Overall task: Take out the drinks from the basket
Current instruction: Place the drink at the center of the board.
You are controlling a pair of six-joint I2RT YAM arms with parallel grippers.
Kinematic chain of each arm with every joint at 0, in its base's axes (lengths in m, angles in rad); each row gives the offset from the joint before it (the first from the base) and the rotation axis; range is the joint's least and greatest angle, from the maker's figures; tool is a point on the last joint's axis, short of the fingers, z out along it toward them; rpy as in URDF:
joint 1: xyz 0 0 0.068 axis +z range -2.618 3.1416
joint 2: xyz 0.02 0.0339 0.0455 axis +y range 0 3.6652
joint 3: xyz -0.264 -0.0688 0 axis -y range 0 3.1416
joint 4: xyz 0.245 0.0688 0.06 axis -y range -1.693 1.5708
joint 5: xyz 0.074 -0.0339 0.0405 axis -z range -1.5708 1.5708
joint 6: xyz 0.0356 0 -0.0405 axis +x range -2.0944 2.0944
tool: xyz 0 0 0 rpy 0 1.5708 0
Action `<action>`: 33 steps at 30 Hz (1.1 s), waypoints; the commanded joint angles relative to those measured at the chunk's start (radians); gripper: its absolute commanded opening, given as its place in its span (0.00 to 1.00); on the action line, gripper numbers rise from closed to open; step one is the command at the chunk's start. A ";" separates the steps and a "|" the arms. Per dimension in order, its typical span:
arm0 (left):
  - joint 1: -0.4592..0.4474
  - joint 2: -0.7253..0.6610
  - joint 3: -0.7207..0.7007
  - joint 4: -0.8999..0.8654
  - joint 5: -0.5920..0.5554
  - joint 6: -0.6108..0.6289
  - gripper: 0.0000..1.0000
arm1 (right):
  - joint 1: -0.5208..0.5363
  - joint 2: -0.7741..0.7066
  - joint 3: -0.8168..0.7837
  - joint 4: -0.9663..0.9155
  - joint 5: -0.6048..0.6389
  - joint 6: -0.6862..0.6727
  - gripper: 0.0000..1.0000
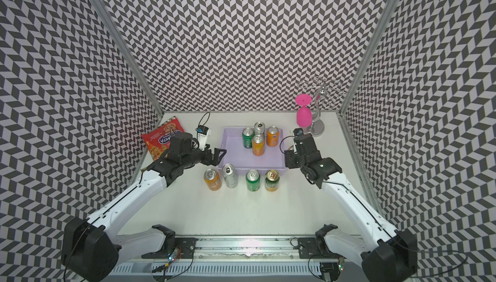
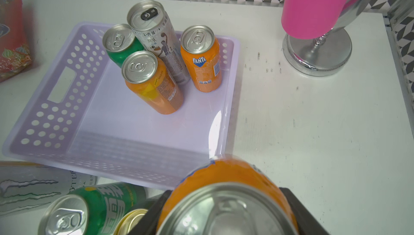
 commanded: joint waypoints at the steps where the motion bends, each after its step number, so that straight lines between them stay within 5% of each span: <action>1: 0.010 -0.024 -0.008 0.003 -0.002 0.010 0.99 | 0.003 -0.075 -0.039 0.057 0.025 0.080 0.55; 33: 0.046 -0.035 -0.020 0.015 0.030 0.003 0.99 | 0.136 -0.041 -0.270 0.167 0.111 0.319 0.55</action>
